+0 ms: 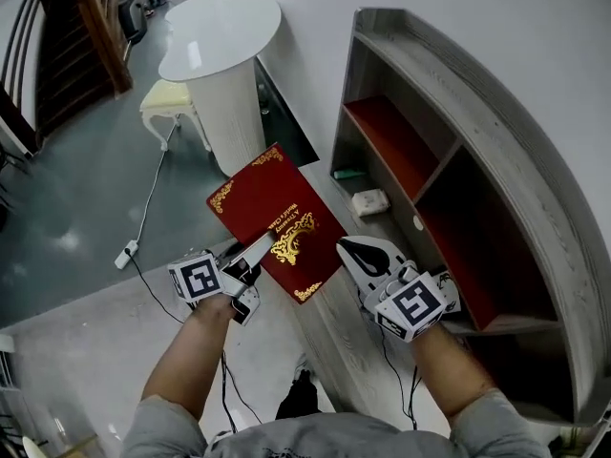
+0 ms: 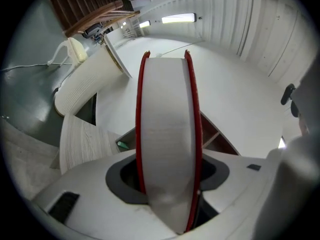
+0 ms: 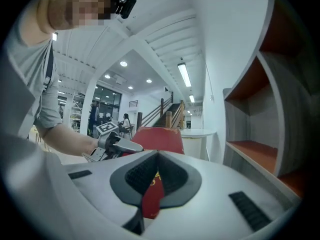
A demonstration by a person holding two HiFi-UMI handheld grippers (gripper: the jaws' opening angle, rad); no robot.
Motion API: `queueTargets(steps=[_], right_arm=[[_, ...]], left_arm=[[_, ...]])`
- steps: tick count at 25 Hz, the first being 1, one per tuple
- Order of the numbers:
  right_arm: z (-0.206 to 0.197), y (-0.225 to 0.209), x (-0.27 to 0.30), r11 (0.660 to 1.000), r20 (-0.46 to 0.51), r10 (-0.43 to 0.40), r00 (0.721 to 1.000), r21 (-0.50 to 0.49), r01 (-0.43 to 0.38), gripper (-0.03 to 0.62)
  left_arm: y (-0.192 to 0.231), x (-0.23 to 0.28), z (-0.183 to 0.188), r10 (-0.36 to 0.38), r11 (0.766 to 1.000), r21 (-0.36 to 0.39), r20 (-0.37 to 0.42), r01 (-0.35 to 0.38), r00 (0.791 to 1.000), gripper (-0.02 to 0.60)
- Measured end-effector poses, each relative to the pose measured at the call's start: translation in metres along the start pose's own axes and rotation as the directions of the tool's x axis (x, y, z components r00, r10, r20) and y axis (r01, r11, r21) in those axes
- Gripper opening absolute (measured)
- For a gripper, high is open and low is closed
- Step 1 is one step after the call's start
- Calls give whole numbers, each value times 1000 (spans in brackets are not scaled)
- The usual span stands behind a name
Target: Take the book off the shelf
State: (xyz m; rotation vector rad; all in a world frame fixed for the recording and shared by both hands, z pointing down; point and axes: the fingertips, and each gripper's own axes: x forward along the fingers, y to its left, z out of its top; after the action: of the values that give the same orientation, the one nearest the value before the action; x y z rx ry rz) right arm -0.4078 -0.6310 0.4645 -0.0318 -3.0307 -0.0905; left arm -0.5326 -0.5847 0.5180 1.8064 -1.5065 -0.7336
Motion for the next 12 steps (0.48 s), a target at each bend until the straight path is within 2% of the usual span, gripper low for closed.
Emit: queueTargets(steps=[7, 9, 11, 12], right_arm=[[-39, -35, 70, 1000, -56, 6, 998, -26, -7, 25], [-52, -43, 84, 999, -83, 15, 996, -30, -17, 25], [-64, -48, 93, 999, -109, 24, 994, -34, -28, 25], [-70, -49, 97, 999, -118, 28, 993, -31, -32, 25]], left_arm=[[83, 42, 31, -47, 999, 1, -25, 47, 999, 245], [116, 46, 28, 10, 997, -77, -29, -13, 1000, 245], [147, 48, 18, 76, 980, -182, -54, -84, 996, 245], [159, 49, 13, 90, 972, -212, -70, -103, 993, 245]])
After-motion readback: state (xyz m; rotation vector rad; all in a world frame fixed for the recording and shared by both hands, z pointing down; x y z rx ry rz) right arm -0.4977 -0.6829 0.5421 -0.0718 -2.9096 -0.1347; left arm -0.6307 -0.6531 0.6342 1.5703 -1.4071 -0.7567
